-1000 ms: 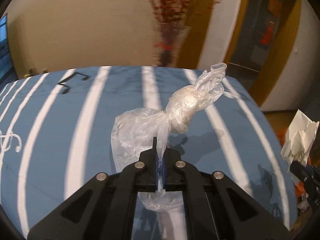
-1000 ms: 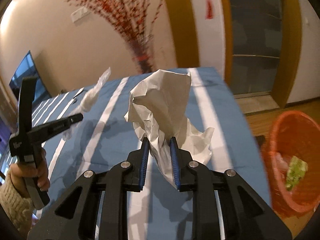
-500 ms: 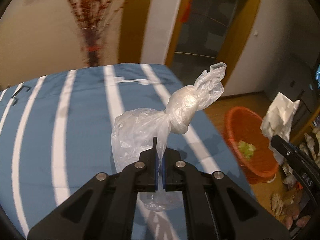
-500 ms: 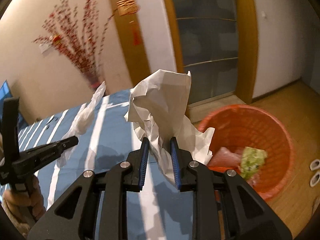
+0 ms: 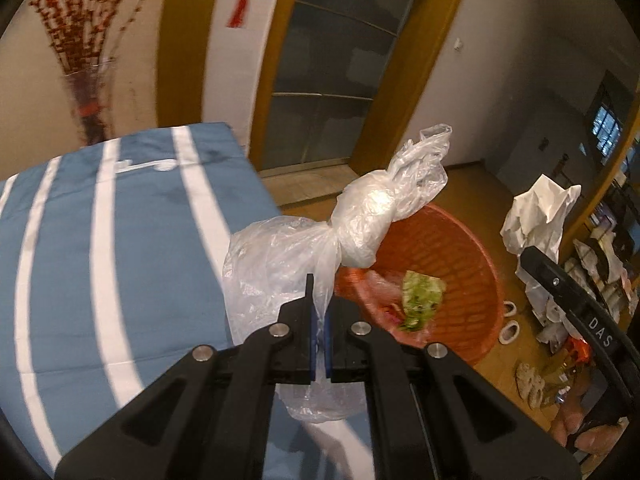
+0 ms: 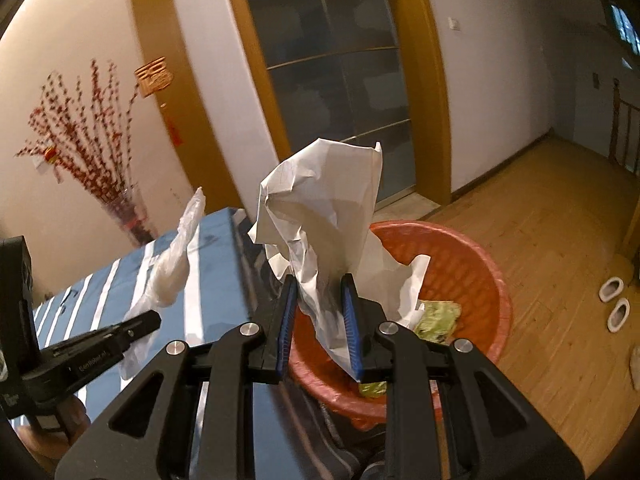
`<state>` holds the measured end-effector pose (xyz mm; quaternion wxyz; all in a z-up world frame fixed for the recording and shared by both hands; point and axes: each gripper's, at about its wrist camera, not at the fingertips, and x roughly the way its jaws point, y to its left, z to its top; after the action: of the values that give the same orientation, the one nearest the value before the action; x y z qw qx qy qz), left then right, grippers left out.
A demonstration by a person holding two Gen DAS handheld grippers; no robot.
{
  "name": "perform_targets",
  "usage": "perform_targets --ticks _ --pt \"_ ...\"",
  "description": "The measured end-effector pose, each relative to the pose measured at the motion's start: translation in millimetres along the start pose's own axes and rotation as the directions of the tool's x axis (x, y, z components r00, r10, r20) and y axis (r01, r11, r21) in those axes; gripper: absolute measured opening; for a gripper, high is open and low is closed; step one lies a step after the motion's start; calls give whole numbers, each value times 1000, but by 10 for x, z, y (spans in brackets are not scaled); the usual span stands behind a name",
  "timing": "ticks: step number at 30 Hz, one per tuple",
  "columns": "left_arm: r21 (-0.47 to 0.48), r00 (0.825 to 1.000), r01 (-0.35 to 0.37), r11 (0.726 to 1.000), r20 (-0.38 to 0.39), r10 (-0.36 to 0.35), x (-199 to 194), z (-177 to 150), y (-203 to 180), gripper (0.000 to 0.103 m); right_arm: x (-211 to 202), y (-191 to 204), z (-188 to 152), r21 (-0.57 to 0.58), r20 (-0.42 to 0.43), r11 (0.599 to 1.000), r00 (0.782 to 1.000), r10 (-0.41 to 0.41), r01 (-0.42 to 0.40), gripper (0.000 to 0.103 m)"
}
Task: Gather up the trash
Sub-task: 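Carry both items over the wastebasket and open both tools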
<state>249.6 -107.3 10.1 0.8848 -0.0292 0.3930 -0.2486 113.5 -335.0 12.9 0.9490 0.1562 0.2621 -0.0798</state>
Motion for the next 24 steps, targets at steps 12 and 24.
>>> perform_targets --ticks 12,24 --pt "36 994 82 996 -74 -79 515 51 -528 4 119 -373 21 77 -9 997 1000 -23 24 24" --pt "37 973 137 990 -190 -128 1107 12 -853 5 254 -714 106 164 4 986 1000 -19 18 31"
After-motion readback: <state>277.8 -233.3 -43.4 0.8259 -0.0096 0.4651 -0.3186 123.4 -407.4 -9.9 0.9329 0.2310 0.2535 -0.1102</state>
